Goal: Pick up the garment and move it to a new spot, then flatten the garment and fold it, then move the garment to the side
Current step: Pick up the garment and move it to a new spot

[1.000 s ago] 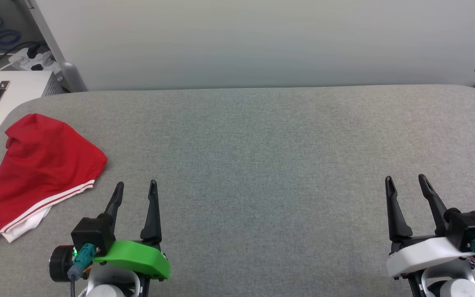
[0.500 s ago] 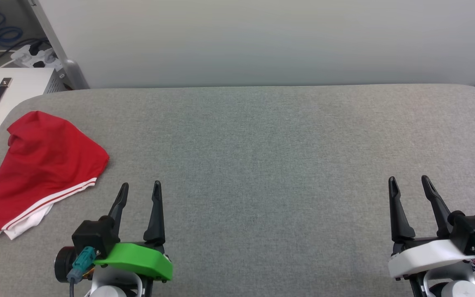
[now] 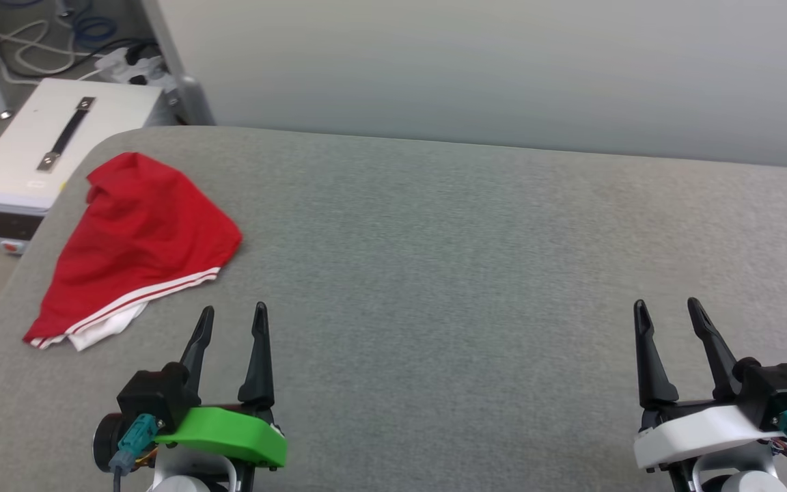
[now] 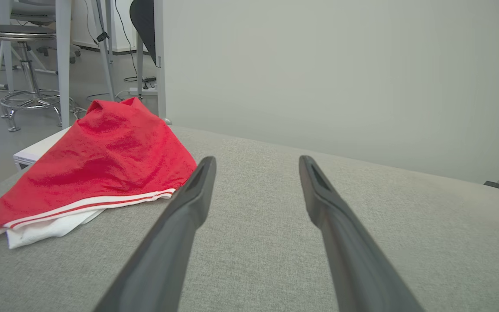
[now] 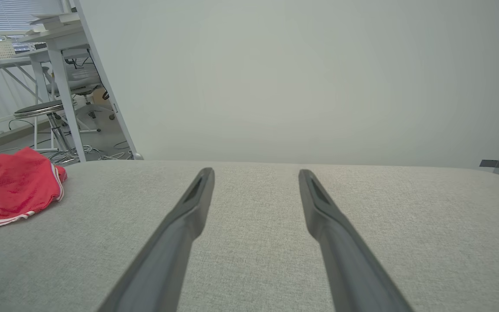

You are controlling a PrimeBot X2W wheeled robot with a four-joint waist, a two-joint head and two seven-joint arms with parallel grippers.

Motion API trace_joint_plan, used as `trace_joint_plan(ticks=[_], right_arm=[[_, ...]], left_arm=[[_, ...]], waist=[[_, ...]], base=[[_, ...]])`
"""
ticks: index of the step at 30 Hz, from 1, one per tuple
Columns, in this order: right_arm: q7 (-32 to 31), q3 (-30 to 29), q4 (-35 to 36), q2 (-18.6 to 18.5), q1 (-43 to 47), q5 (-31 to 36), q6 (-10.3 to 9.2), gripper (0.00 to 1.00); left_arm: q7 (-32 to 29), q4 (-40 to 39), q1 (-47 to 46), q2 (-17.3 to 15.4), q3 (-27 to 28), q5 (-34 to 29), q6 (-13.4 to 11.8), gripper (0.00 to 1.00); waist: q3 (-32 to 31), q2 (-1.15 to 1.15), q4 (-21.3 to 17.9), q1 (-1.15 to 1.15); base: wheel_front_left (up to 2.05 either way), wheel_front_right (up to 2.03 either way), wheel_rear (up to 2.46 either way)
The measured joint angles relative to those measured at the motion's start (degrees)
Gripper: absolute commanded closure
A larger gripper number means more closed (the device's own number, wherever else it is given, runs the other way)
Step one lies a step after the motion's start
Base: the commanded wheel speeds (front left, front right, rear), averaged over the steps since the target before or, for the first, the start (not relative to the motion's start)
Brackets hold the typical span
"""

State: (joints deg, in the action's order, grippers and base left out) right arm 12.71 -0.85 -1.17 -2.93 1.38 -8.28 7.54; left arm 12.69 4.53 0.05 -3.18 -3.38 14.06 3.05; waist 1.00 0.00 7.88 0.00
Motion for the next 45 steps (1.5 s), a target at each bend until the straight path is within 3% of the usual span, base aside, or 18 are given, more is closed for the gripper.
trace_joint_plan(ticks=[16,24,33,45], right_arm=[[1.8,3.0,-0.6,0.2,0.3,-1.1,0.00,0.00],[1.8,3.5,-0.8,0.2,0.3,-1.4,0.00,0.00],[1.8,3.7,-1.3,0.2,0.3,-2.1,0.00,0.00],[1.8,4.4,0.1,0.2,-1.3,0.7,0.00,0.00]], left_arm=[[2.0,0.4,1.3,0.0,0.0,2.1,0.7,0.00],[2.0,0.3,1.3,0.0,0.1,2.2,1.1,0.00],[2.0,0.2,1.3,0.0,0.2,2.2,1.3,0.00],[2.0,0.9,-0.2,0.0,2.6,2.9,1.8,0.00]], waist=[[-0.5,0.00,13.5,0.00],[-0.6,0.00,18.4,0.00],[-0.2,0.00,19.1,0.00],[4.1,0.00,16.9,0.00]], base=[[0.00,0.00,0.00],[0.00,0.00,0.00],[0.00,0.00,0.00],[0.00,0.00,0.00]])
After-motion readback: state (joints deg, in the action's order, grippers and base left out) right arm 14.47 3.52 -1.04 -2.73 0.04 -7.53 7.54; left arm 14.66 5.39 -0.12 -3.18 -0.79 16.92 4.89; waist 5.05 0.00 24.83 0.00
